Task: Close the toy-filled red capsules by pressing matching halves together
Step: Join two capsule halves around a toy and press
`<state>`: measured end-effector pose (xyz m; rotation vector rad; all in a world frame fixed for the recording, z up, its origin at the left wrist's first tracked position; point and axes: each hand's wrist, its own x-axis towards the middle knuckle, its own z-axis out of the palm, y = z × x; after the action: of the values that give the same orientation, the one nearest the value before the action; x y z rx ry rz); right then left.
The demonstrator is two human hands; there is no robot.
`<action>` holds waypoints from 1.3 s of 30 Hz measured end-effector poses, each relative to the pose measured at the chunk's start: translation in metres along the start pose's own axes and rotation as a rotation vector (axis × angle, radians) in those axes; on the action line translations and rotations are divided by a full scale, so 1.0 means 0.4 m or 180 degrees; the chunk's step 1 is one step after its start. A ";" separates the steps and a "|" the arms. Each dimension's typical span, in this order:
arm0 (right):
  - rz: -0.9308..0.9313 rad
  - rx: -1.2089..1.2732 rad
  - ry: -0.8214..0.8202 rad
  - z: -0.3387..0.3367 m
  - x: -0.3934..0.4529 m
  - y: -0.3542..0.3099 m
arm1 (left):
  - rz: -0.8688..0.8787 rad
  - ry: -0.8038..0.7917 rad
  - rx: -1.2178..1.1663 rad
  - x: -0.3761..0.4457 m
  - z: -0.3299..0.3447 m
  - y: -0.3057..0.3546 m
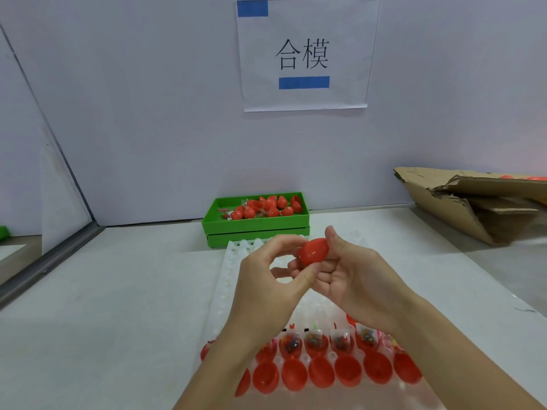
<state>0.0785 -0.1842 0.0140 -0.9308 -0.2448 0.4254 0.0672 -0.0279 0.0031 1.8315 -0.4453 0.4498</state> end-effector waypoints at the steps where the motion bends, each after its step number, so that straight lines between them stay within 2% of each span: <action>1: 0.0024 -0.0039 -0.0026 0.001 -0.001 0.000 | 0.0018 0.0040 0.0005 -0.001 0.002 0.000; 3: 0.0098 -0.0131 -0.0044 0.000 -0.001 0.001 | 0.0038 0.0151 0.0016 -0.001 0.006 -0.001; 5: 0.0073 -0.0274 0.0198 0.002 0.003 0.003 | 0.0043 0.0326 0.0032 -0.001 0.009 -0.004; 8: -0.0286 -0.0864 0.0719 0.008 0.010 0.010 | -0.0002 0.0577 0.0112 0.002 0.009 -0.010; 12: -0.0847 -0.1673 0.1107 0.014 0.016 0.030 | 0.0086 0.0775 0.0517 0.000 0.011 -0.014; 18: -0.1274 -0.2533 0.1113 0.038 0.011 0.050 | 0.0359 0.0832 0.1263 -0.003 0.013 -0.028; 22: -0.1475 -0.2862 0.1333 0.055 0.010 0.057 | 0.0487 0.0770 0.1407 -0.005 0.012 -0.030; 25: -0.1444 -0.2515 0.1466 0.057 0.016 0.045 | 0.0453 0.0720 0.1141 -0.001 0.007 -0.016; 30: -0.1202 -0.0333 0.1687 -0.025 0.077 -0.050 | 0.0192 0.0915 0.0929 0.005 -0.003 -0.018; 32: -0.1226 0.0279 0.1828 -0.078 0.107 -0.099 | 0.0134 0.0936 0.0853 0.005 -0.008 -0.028; 39: -0.1537 0.0738 0.2769 -0.232 0.206 -0.264 | 0.0045 0.0794 0.0904 0.005 0.001 -0.053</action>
<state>0.2135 -0.2687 0.0481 -0.7226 0.3683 -0.4031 0.0796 -0.0225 -0.0131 2.0109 -0.2311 0.7731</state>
